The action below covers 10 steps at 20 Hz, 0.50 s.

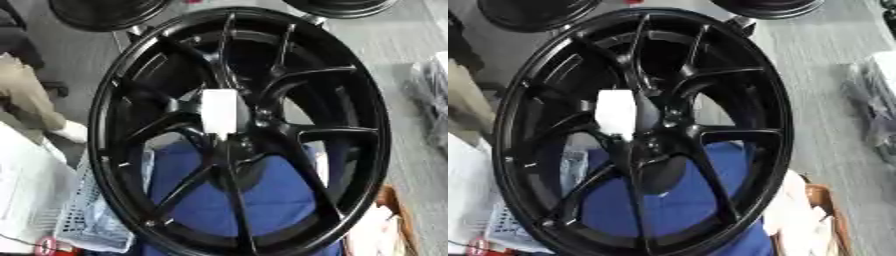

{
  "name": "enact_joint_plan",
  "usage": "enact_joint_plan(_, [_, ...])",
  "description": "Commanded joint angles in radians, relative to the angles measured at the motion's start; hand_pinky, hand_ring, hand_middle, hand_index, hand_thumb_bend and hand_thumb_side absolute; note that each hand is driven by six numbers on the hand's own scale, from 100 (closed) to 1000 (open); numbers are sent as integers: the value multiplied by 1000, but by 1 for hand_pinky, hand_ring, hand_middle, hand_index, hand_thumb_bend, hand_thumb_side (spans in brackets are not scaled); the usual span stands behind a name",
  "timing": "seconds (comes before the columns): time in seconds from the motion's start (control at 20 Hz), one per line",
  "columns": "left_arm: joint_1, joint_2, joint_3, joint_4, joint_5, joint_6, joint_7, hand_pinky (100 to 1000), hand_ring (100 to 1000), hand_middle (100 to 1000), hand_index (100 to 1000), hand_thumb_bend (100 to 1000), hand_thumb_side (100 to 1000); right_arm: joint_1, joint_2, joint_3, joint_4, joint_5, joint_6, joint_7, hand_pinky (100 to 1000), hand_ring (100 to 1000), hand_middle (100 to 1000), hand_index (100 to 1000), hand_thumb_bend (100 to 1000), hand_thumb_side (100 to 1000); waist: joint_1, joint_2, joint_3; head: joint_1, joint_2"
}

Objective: Pull the pin out of the wheel hub.

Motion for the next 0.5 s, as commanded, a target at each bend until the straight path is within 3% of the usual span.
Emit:
enact_joint_plan(0.05, [-21, 135, -17, -20, -71, -17, -75, 829, 686, 665, 731, 121, 592, -1, -34, -7, -19, 3, 3, -1, 716, 700, 733, 748, 100, 400, 3, -25, 0, -2, 8])
enact_joint_plan(0.5, [-119, 392, -76, -20, -178, -94, -344, 817, 710, 681, 757, 152, 558, 6, -40, -3, -19, 1, 6, -3, 715, 698, 732, 747, 100, 401, 12, -32, 2, 1, 13])
